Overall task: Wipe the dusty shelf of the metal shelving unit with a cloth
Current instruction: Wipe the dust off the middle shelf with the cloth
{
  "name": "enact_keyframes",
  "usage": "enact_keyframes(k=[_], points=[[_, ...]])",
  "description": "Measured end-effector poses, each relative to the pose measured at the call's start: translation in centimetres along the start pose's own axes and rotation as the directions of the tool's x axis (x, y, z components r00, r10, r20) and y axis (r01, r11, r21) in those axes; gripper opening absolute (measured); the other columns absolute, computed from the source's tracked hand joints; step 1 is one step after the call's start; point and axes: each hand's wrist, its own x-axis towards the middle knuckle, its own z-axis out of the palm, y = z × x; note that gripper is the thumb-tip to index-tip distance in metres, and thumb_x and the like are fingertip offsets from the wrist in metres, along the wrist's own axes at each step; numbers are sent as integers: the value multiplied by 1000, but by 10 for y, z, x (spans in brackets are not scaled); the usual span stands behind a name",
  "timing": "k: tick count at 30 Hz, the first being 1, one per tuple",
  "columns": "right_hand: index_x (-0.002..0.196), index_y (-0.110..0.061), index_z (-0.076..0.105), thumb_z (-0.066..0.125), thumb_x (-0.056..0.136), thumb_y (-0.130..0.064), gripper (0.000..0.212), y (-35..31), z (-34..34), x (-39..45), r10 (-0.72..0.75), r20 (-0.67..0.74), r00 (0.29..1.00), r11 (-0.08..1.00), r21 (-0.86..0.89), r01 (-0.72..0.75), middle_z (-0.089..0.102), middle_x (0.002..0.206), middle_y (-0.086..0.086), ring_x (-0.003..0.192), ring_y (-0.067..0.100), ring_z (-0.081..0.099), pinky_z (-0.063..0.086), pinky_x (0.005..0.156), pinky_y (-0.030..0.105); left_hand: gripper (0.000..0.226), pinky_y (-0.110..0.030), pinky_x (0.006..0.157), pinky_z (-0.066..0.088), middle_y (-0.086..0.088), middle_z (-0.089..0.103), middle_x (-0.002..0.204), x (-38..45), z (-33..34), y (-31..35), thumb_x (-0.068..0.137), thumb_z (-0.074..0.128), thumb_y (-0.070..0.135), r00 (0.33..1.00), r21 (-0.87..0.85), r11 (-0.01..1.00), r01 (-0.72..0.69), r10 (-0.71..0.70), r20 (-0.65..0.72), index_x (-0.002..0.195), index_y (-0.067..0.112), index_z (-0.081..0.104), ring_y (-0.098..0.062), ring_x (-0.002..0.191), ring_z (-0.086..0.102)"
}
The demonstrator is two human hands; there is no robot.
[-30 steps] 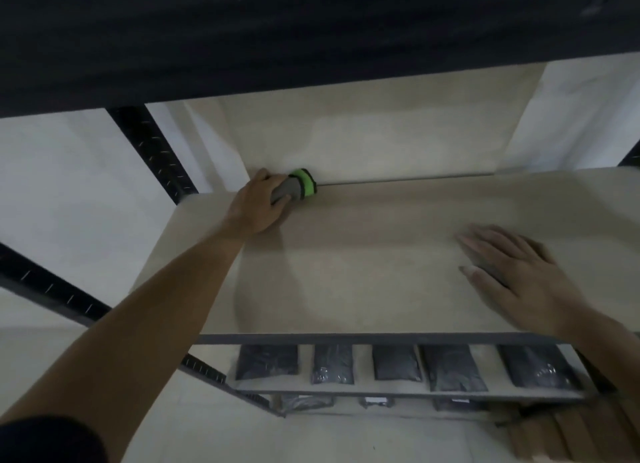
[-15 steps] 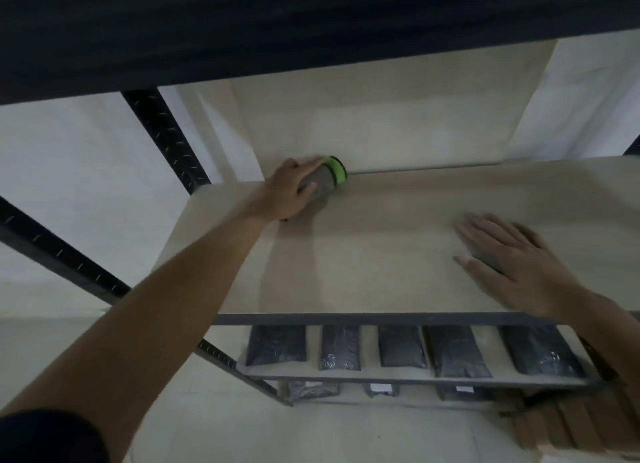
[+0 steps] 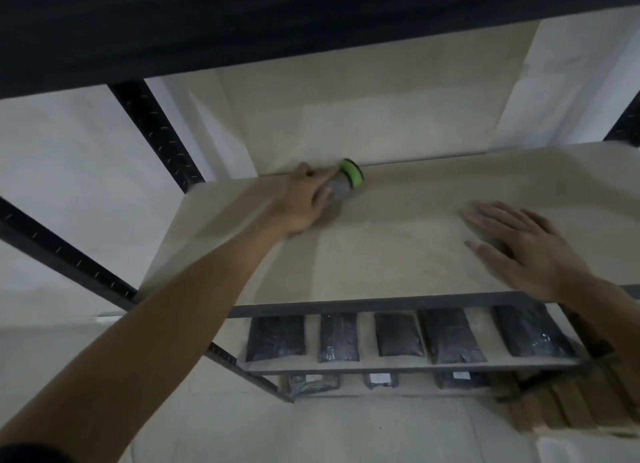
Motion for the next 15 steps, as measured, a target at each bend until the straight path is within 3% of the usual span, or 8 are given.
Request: enact_keyframes(k=[2, 4, 7, 9, 11, 13, 15], points=[[155, -39, 32, 25, 98, -63, 62, 0, 0, -1, -2, -11, 1000, 1000, 10, 2, 28, 164, -14, 153, 10, 20, 16, 121, 37, 67, -37, 98, 37, -37, 49, 130, 9, 1, -12, 94, 31, 39, 992, 26, 992, 120, -119, -30, 153, 8, 40, -46, 115, 51], [155, -40, 32, 25, 98, -64, 62, 1, 2, -1, -4, -18, 1000, 1000, 15, 4, 28, 164, -15, 153, 10, 21, 17, 121, 38, 63, -40, 106, 39, -34, 43, 141, 8, 9, -8, 100, 33, 39, 990, 41, 990, 138, -138, -3, 156, 10, 37, -47, 124, 50], [155, -41, 30, 24, 98, -65, 63, 3, 3, -1, -7, -15, 1000, 1000, 11, 7, 27, 164, -16, 153, 8, 20, 19, 122, 40, 54, -41, 110, 40, -26, 40, 151, -14, 18, 21, 107, 40, 31, 994, 10, 999, -48, 47, 94, 159, 17, 31, -42, 131, 48], [155, -41, 29, 25, 97, -65, 64, 2, 3, -1, -4, -15, 1000, 1000, 15, 4, 28, 164, -16, 153, 8, 20, 19, 122, 40, 53, -38, 105, 42, -18, 46, 140, -40, 19, 40, 107, 41, 31, 961, -45, 975, -218, 223, 164, 159, 22, 31, -32, 117, 52], [155, -41, 29, 25, 97, -65, 64, 1, 1, -2, -2, -20, 1000, 1000, 25, 2, 27, 164, -16, 153, 8, 19, 18, 122, 40, 52, -36, 103, 41, -7, 47, 126, -49, 17, 38, 107, 42, 33, 929, -92, 948, -303, 316, 194, 157, 27, 33, -21, 110, 49], [155, -41, 30, 24, 97, -65, 63, 0, 0, -1, -11, -25, 1000, 999, 32, 12, 27, 164, -16, 153, 8, 19, 19, 122, 40, 54, -35, 108, 40, -10, 52, 135, -31, 8, 26, 105, 42, 37, 948, -99, 956, -277, 289, 134, 157, 27, 34, -25, 121, 53], [155, -41, 30, 25, 98, -64, 62, 0, 1, -1, -17, -25, 1000, 999, 29, 18, 26, 164, -16, 153, 8, 19, 19, 122, 40, 53, -26, 100, 36, -22, 50, 134, -4, -2, 12, 105, 46, 31, 986, -63, 985, -161, 162, 21, 156, 21, 36, -34, 120, 53]])
